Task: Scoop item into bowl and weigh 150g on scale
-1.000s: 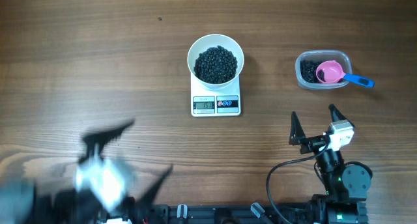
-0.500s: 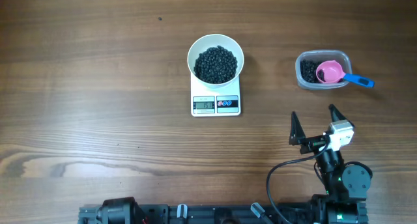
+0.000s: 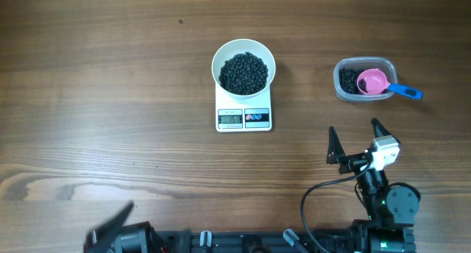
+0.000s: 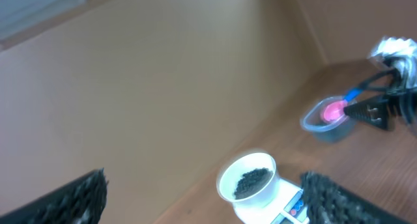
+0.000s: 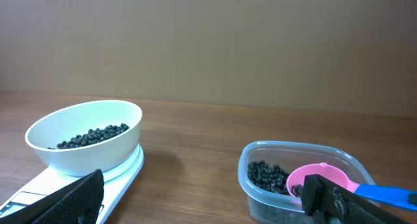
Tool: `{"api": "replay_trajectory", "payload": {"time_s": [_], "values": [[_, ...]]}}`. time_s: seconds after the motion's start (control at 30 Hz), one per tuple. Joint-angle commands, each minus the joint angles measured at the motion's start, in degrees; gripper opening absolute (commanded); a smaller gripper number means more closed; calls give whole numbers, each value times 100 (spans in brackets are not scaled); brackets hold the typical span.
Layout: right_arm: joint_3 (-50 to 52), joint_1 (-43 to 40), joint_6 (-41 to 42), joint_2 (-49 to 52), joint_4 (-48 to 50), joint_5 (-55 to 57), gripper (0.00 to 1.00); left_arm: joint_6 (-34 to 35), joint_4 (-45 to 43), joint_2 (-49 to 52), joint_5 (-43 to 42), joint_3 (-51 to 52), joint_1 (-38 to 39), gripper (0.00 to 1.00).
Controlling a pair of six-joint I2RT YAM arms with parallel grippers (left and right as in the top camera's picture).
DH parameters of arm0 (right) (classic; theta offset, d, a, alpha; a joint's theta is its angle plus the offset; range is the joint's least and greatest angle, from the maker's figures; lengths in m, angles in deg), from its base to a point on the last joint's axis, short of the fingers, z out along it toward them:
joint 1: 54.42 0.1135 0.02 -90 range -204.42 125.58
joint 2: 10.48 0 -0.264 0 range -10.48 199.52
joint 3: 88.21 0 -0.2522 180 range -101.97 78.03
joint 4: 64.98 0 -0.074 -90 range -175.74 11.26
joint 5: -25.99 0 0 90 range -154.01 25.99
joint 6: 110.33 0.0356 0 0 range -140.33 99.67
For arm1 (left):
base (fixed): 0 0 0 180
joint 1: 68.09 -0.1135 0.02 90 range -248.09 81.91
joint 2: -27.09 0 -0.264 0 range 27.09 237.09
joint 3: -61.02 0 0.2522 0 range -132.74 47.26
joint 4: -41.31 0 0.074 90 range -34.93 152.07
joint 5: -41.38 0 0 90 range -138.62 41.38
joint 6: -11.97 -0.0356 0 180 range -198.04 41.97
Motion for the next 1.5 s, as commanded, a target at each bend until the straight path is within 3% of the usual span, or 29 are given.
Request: {"api": "replay_trajectory", "payload": {"time_s": [0.0, 0.13, 0.63, 0.7, 0.8, 0.9, 0.97, 1.13, 1.33, 1.47], "values": [[2, 17, -63, -46, 28, -13, 100, 103, -1349, -9, -229, 1034, -44, 100], [2, 17, -63, -46, 28, -13, 100, 33, -2514, -9, -269, 1803, -46, 100], [2, 17, -61, -46, 28, -13, 100, 234, -2232, 7, 26, 1888, -39, 100], [2, 17, -63, -46, 28, -13, 100, 669, -2387, 7, 273, 1888, -39, 99], [2, 17, -61, -46, 31, -13, 100, 2852, -3386, 7, 1788, 2011, 98, 100], [2, 17, -63, -46, 28, -13, 100, 5069, -3506, -22, 3624, 2334, 474, 100], [2, 17, -63, -46, 28, -13, 100, 5803, -3501, -28, 4465, 2706, 629, 100], [2, 17, -63, -46, 28, -13, 100, 5895, -4627, -31, 4529, 3884, 691, 100], [2, 17, -63, -46, 28, -13, 100, 5890, -6312, -31, 4057, 5259, 691, 100], [2, 17, -61, -46, 28, -13, 100, 5886, -6964, -31, 3757, 5825, 691, 100]]}}
